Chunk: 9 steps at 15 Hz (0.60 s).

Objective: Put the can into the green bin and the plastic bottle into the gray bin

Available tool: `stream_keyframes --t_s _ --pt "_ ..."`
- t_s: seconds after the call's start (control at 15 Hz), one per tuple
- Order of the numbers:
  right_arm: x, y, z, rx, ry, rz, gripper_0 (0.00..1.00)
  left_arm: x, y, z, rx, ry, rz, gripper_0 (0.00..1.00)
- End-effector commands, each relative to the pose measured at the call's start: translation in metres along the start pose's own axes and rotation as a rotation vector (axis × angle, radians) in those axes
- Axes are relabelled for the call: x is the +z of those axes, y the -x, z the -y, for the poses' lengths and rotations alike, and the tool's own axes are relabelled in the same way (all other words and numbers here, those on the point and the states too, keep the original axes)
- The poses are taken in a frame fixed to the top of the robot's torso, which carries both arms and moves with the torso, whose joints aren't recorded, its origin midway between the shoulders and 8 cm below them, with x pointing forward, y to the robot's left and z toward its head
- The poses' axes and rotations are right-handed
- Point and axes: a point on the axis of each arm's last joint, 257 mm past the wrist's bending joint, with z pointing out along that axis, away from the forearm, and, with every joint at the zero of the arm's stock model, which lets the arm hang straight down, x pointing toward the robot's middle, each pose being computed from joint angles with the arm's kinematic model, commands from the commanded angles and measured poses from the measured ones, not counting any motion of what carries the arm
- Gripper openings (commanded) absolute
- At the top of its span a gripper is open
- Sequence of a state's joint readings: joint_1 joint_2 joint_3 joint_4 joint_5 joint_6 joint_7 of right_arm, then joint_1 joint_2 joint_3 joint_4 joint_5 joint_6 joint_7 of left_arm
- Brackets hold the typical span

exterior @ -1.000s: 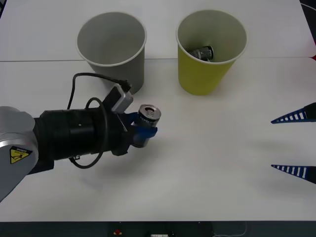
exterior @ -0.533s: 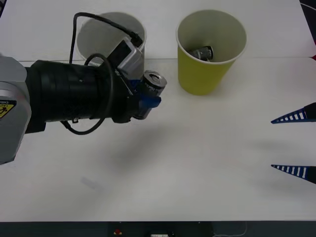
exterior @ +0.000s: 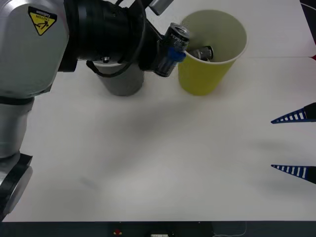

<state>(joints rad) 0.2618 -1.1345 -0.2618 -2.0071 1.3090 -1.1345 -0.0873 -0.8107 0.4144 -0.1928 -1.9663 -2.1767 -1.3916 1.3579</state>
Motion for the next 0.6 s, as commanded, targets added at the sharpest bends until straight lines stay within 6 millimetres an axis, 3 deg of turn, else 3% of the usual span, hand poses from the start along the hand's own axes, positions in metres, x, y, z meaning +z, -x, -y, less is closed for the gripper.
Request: stream_keyframes --t_s 0.07,0.4,0.6 --pt "0.0 0.0 0.0 0.0 0.0 0.0 1.0 0.023 0.032 -0.015 -0.002 0.0 -0.016 0.0" --pt "0.0 0.0 0.0 0.0 0.0 0.0 1.0 0.075 0.084 -0.03 -0.02 0.006 0.007 0.0" --pt "0.0 0.0 0.0 0.0 0.0 0.0 1.0 0.105 0.089 -0.034 -0.005 0.028 0.002 0.0"
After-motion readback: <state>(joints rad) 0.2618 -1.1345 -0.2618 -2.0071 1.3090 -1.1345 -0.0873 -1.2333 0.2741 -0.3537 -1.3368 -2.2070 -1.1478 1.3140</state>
